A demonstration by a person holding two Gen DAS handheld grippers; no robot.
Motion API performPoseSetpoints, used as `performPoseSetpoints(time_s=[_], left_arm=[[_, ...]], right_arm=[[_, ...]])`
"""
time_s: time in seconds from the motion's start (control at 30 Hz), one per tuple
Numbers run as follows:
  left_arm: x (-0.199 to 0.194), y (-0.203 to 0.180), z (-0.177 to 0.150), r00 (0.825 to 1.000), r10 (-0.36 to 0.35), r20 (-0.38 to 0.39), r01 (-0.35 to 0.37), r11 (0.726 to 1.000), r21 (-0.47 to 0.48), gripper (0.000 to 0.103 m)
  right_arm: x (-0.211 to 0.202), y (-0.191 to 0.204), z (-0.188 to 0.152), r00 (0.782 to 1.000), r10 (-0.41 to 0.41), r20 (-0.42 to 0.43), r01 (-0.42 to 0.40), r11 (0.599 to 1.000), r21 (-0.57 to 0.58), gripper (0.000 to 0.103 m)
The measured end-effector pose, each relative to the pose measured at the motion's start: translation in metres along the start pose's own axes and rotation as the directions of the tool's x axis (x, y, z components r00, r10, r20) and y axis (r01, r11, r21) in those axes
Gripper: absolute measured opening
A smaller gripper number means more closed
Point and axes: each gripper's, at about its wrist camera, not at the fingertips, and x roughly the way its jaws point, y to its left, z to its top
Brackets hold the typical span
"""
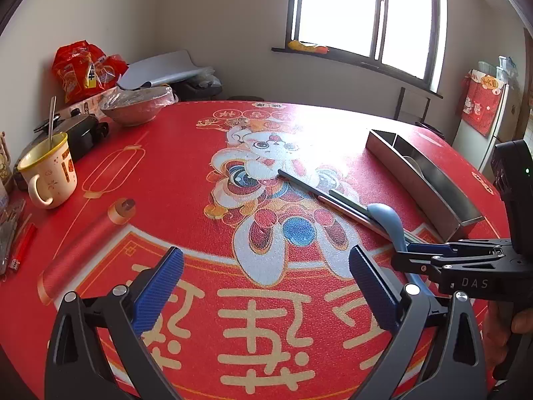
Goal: Organize utensils
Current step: 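Move the right tool to the light-blue spoon and close on its handle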
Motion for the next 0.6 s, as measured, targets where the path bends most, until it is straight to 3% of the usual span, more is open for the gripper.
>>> performPoseSetpoints(time_s=[0.23,0.37,0.47,0.53,0.6], left_arm=[[-0.001,-0.001,-0.001,1.0,0.011,0.0,-0.011,1.0,0.011,0.097],[-0.002,0.0,-0.002,1.0,0.027,0.001,-0.027,1.0,-0.002,0.097],[-0.001,0.002,-0.002,1.0,0.029,-0.005,-0.03,0.999,-0.014,0.097],[0.0,0.004,-0.002,1.0,0.025,-0.008,-0.025,0.999,-0.021,0.097],[0.0,0.004,-0.002,1.0,0.025,-0.008,-0.026,0.999,-0.021,0.097]], right_arm=[[0.008,0.004,0.01,0.999,-0.038,0.01,0.038,0.999,0.012,0.034],[0.012,0.012,0.013,0.996,-0.087,0.017,0.088,0.995,-0.042,0.034],[0.012,0.02,0.01,0.99,-0.136,0.031,0.139,0.983,-0.116,0.024],[0.011,0.019,0.008,0.992,-0.126,0.029,0.129,0.983,-0.131,0.014],[0.009,0.019,0.005,0.993,-0.115,0.025,0.118,0.982,-0.146,0.014]])
